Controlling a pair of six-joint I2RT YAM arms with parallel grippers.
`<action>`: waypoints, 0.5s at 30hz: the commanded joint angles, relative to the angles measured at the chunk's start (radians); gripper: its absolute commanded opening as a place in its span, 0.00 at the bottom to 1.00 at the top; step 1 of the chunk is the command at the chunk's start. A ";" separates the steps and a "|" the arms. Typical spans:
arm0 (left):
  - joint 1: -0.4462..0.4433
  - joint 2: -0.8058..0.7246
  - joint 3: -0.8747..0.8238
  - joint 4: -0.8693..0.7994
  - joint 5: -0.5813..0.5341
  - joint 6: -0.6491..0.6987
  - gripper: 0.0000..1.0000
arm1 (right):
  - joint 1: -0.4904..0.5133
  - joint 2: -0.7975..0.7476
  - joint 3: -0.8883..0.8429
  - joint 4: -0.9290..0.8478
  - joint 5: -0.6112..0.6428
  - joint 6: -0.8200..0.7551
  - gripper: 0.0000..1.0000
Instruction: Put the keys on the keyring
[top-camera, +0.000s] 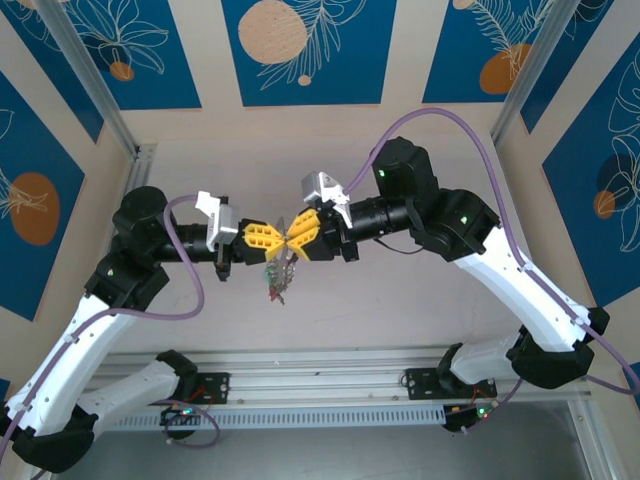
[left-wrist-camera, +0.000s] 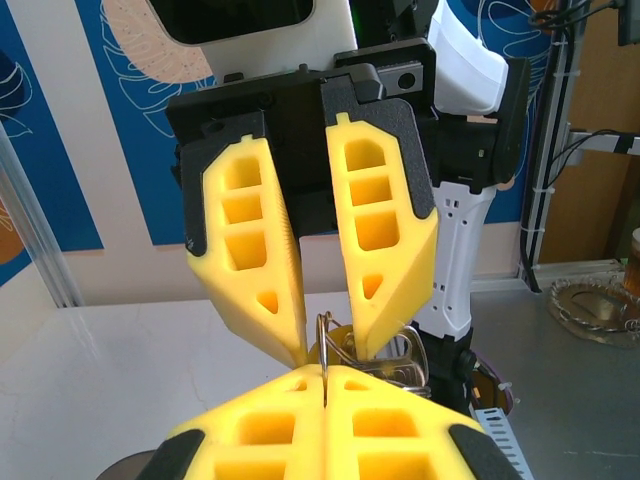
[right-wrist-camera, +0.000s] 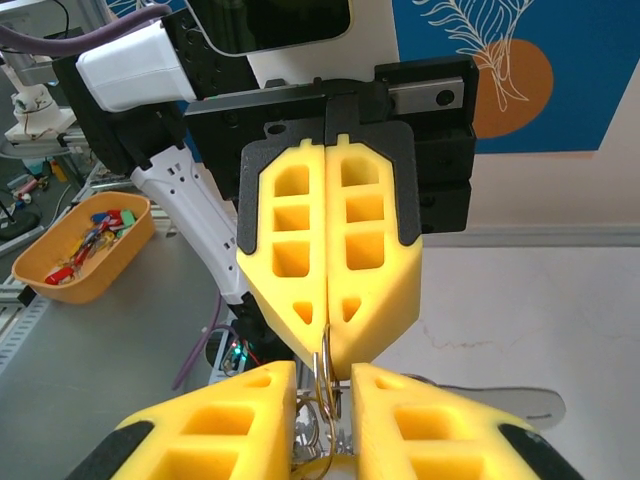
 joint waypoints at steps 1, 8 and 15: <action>-0.011 -0.026 0.005 0.100 -0.003 -0.013 0.00 | -0.008 -0.018 -0.021 -0.022 -0.013 0.004 0.19; -0.011 -0.032 -0.012 0.150 -0.003 -0.052 0.00 | -0.016 -0.018 -0.033 -0.003 -0.025 0.005 0.05; -0.011 -0.028 -0.010 0.132 -0.038 -0.047 0.00 | -0.022 -0.034 -0.024 0.004 -0.022 -0.017 0.00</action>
